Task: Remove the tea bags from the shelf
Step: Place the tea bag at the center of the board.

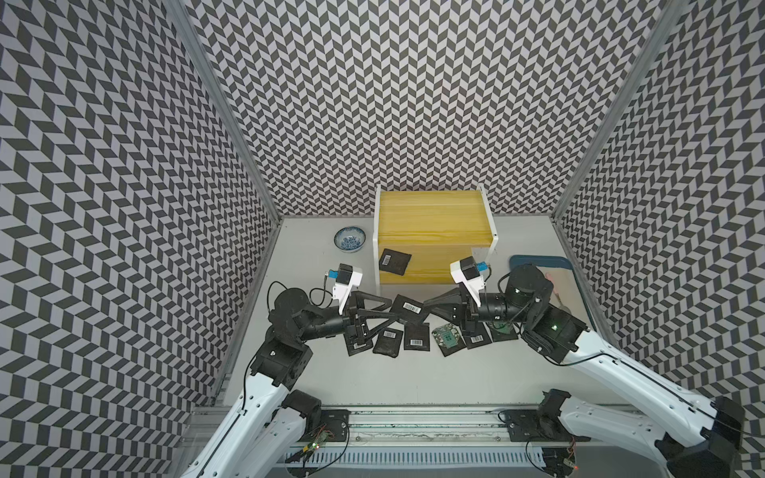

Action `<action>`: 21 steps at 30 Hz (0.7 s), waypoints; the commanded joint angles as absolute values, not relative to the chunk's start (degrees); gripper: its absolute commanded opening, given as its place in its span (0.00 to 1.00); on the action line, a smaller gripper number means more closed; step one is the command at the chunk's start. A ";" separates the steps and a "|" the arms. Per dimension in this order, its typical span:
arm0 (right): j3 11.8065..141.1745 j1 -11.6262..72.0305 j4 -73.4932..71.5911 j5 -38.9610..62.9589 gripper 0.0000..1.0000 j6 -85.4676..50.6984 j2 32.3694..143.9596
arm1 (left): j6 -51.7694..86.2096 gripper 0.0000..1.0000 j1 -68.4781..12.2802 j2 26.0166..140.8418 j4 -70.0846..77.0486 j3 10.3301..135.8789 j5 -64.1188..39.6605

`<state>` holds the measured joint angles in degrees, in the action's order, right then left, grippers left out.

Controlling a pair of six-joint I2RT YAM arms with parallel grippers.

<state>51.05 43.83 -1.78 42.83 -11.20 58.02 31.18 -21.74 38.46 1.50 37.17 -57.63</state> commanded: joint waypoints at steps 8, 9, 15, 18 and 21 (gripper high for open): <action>51.68 43.68 -5.75 44.12 0.00 -12.49 57.87 | 31.15 0.54 -22.80 40.75 3.45 36.03 -58.56; 51.68 43.68 -6.09 44.17 0.00 -12.70 58.01 | 31.12 0.49 -22.94 41.01 3.55 36.04 -58.56; 51.50 43.68 -7.72 44.35 0.00 -14.01 59.67 | 30.58 0.18 -23.43 41.16 2.77 36.61 -57.43; 51.65 43.53 -7.34 43.29 0.07 -14.24 59.94 | 29.34 0.06 -23.34 40.96 -0.18 37.71 -55.57; 52.23 42.72 -6.45 41.01 0.27 -14.44 59.85 | 27.98 0.00 -22.96 41.23 -5.80 39.69 -51.35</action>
